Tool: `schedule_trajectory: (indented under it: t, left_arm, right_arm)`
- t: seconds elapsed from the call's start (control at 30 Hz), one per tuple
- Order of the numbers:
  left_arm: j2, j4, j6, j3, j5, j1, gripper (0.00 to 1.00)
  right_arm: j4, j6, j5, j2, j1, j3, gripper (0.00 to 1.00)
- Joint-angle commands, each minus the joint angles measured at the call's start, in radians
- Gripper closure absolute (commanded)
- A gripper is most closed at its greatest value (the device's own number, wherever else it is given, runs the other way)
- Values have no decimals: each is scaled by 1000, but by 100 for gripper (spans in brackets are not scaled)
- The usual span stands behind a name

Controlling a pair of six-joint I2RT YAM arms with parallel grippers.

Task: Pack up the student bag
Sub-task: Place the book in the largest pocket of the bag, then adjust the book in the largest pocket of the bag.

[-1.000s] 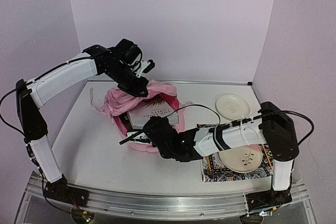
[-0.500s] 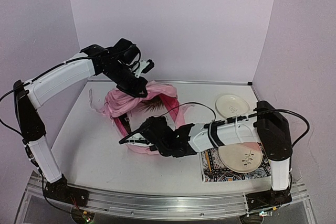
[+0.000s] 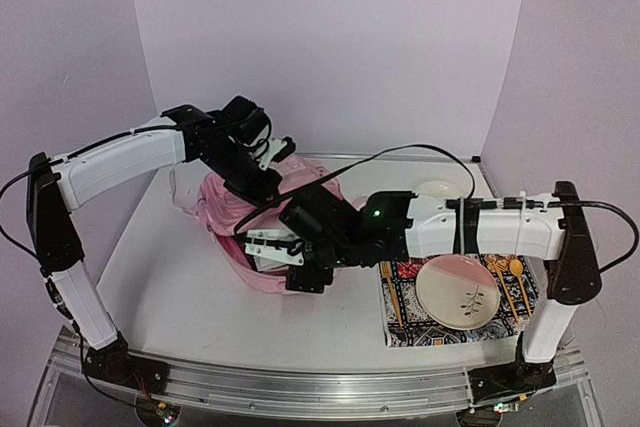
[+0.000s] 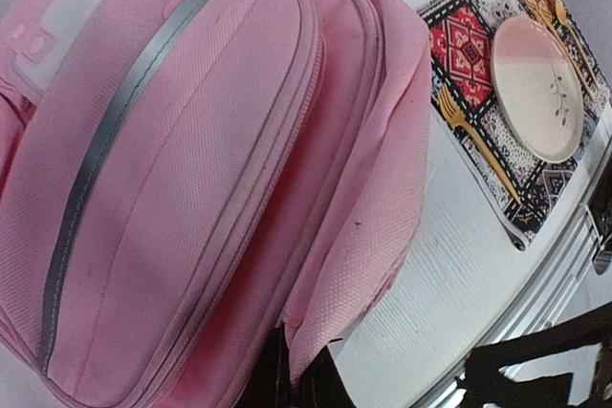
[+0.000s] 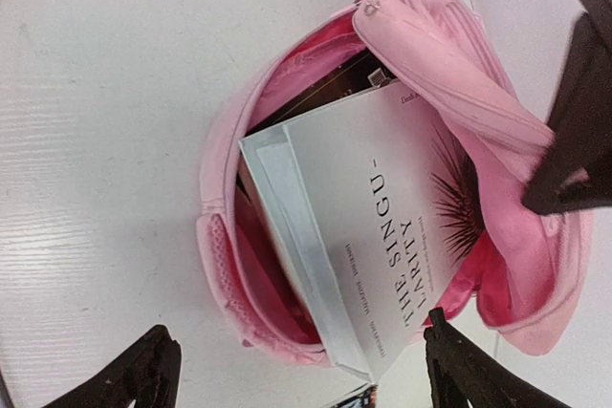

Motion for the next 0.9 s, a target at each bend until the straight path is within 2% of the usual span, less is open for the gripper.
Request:
schedule_trajectory:
  t: [0.0, 0.13, 0.37, 0.63, 0.87]
  left_arm:
    - [-90, 72, -17, -112, 2, 4, 100]
    - [-134, 115, -38, -219, 47, 4, 100]
    - [-175, 227, -75, -341, 144, -4, 100]
    - [-162, 244, -99, -321, 131, -5, 100]
    - [-157, 250, -101, -309, 156, -4, 100]
  right_arm:
    - [-112, 200, -144, -97, -68, -40, 12]
    - [-105, 328, -216, -153, -167, -67, 12]
    - [-56, 519, -248, -158, -298, -104, 17]
    - [83, 686, -411, -151, -299, -241, 33]
    - [179, 749, -447, -78, -291, -276, 49]
